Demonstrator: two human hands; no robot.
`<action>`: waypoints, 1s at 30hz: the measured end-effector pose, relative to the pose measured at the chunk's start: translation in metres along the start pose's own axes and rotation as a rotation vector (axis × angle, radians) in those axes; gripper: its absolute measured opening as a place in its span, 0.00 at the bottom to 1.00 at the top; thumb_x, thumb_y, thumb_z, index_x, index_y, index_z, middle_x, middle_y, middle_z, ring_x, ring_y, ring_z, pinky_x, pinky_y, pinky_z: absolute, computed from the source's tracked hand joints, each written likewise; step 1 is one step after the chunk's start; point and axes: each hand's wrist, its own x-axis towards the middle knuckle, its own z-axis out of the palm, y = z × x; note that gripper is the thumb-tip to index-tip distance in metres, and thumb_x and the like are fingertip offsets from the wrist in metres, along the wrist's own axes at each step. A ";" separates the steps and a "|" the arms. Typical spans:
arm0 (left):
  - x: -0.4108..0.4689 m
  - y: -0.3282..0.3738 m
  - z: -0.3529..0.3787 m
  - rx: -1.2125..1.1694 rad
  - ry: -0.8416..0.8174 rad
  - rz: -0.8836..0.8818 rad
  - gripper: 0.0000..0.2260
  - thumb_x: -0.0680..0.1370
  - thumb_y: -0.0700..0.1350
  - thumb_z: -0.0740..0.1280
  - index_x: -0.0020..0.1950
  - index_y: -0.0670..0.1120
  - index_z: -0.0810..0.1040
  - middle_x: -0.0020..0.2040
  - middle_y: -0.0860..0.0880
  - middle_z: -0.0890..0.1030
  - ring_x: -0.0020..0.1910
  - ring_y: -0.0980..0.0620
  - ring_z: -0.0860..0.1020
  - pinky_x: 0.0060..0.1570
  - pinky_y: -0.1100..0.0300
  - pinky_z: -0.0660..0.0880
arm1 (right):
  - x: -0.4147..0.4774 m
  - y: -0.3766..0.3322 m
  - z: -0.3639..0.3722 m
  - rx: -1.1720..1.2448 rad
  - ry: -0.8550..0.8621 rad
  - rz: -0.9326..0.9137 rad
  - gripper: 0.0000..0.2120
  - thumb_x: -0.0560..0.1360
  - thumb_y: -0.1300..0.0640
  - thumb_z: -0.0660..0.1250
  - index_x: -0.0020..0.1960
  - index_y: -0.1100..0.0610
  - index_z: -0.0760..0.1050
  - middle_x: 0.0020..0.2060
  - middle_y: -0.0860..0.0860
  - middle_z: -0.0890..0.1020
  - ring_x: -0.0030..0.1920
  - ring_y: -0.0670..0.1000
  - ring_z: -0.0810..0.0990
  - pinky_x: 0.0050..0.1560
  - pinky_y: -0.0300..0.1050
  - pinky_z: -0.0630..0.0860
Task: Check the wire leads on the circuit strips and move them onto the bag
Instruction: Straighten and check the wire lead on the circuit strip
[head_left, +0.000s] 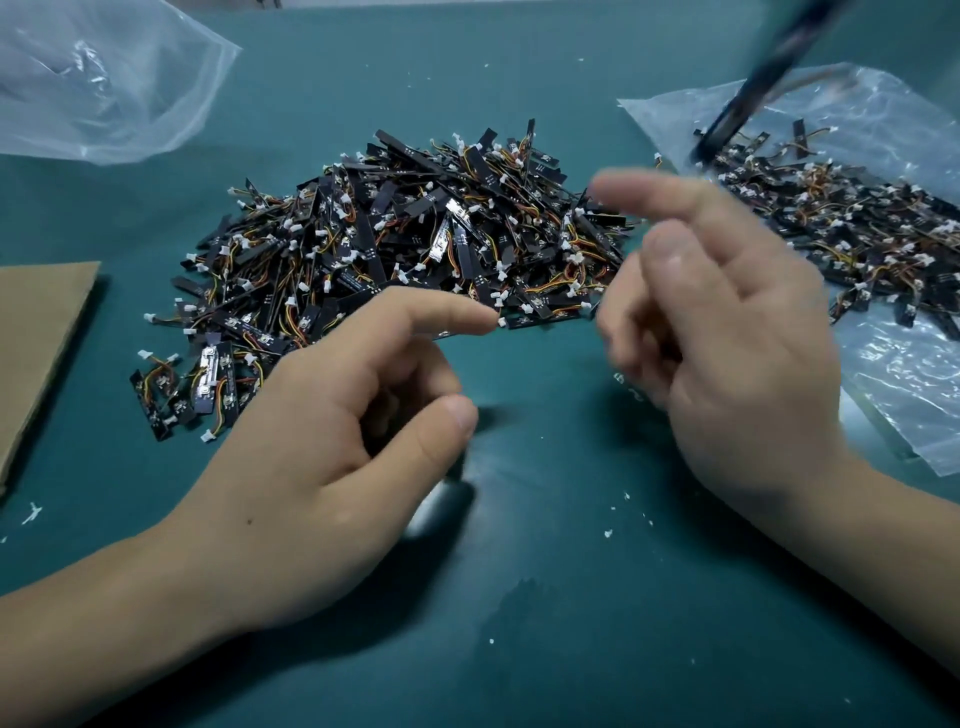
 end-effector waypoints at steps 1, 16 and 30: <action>0.000 -0.001 -0.001 0.066 0.013 0.014 0.14 0.78 0.48 0.64 0.63 0.54 0.77 0.44 0.56 0.80 0.39 0.54 0.78 0.42 0.67 0.71 | 0.003 0.000 0.000 0.090 0.077 0.082 0.13 0.85 0.57 0.57 0.68 0.55 0.73 0.28 0.51 0.76 0.25 0.44 0.67 0.27 0.33 0.64; -0.003 -0.013 0.007 0.683 -0.110 -0.054 0.24 0.76 0.61 0.57 0.70 0.58 0.72 0.73 0.61 0.69 0.77 0.52 0.61 0.71 0.46 0.53 | -0.004 0.001 0.007 -0.503 -0.344 0.018 0.07 0.80 0.55 0.67 0.49 0.50 0.85 0.31 0.42 0.80 0.33 0.48 0.77 0.36 0.39 0.71; -0.005 -0.007 0.005 0.667 -0.053 0.042 0.15 0.78 0.57 0.61 0.62 0.60 0.79 0.63 0.66 0.75 0.63 0.52 0.69 0.58 0.47 0.58 | -0.003 0.005 0.007 -0.524 -0.204 0.025 0.04 0.77 0.57 0.71 0.47 0.49 0.81 0.28 0.46 0.74 0.32 0.49 0.73 0.35 0.40 0.70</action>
